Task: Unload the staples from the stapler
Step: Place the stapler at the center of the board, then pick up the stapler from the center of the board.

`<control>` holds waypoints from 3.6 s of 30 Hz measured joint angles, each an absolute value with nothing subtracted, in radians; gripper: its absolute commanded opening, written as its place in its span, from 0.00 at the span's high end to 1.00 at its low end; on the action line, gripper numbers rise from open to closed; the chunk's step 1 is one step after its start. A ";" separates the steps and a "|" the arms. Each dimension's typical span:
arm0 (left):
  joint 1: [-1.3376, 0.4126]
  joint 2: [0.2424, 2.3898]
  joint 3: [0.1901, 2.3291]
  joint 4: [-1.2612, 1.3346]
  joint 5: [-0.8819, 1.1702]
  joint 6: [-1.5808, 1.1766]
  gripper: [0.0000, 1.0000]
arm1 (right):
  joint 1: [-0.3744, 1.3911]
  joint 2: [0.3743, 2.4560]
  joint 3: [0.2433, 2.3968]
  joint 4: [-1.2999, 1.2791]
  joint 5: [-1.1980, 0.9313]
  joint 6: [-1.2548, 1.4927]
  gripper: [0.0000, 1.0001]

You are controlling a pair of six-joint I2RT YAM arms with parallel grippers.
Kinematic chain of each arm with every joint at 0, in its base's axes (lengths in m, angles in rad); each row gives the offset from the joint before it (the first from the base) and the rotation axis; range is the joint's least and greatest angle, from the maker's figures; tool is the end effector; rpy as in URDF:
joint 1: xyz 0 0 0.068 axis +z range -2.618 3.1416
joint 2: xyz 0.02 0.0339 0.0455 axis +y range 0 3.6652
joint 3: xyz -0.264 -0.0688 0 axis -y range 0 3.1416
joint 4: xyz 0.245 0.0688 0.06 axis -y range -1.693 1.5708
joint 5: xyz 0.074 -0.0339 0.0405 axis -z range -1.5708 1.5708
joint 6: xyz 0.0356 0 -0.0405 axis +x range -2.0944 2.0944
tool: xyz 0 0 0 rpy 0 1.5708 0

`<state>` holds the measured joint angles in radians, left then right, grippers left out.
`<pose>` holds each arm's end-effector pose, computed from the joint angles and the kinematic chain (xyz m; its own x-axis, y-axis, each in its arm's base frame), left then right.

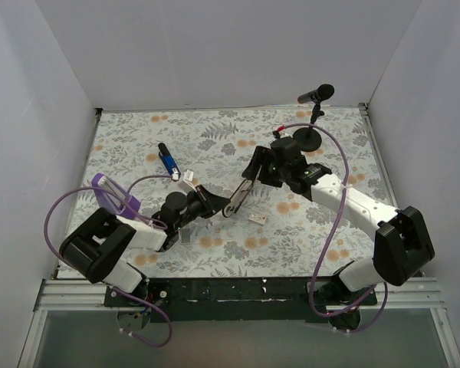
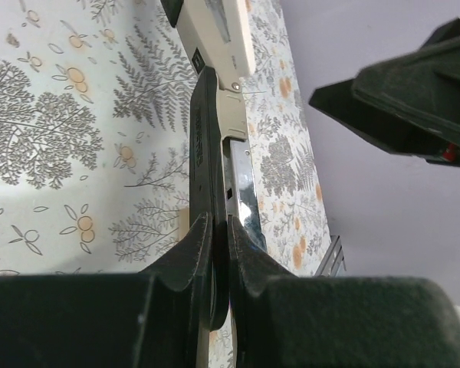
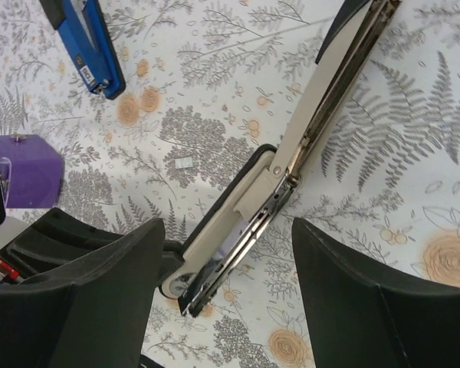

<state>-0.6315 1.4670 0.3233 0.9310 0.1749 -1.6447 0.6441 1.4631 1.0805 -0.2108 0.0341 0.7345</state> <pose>0.2024 -0.1557 0.1549 -0.7041 -0.7017 0.1088 -0.2230 0.0730 -0.9721 0.2663 0.1985 0.2789 -0.7189 0.2978 -0.6281 -0.1289 0.8308 0.5415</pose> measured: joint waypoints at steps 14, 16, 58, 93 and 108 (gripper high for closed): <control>-0.644 1.581 0.308 1.054 0.172 -1.644 1.00 | 0.640 1.486 0.911 -0.193 0.037 0.951 0.23; -0.647 1.581 0.307 1.055 0.172 -1.638 1.00 | 0.640 1.503 0.898 -0.155 0.025 0.980 0.25; -0.664 1.348 0.586 0.573 0.181 -1.407 0.02 | 0.589 1.761 1.111 -0.005 0.024 0.609 0.99; -0.664 0.894 0.605 -0.016 0.042 -1.089 0.02 | 0.393 1.985 1.639 -0.476 0.075 -0.002 0.43; -0.664 0.849 0.605 -0.013 0.036 -1.088 0.02 | 0.302 2.058 1.671 -0.602 -0.076 -0.150 0.38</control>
<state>-0.6640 0.8486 0.6048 -0.0128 0.0360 -1.0882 0.3016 2.0583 1.6707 -0.6018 -0.0765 -0.1501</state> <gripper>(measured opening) 0.982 0.612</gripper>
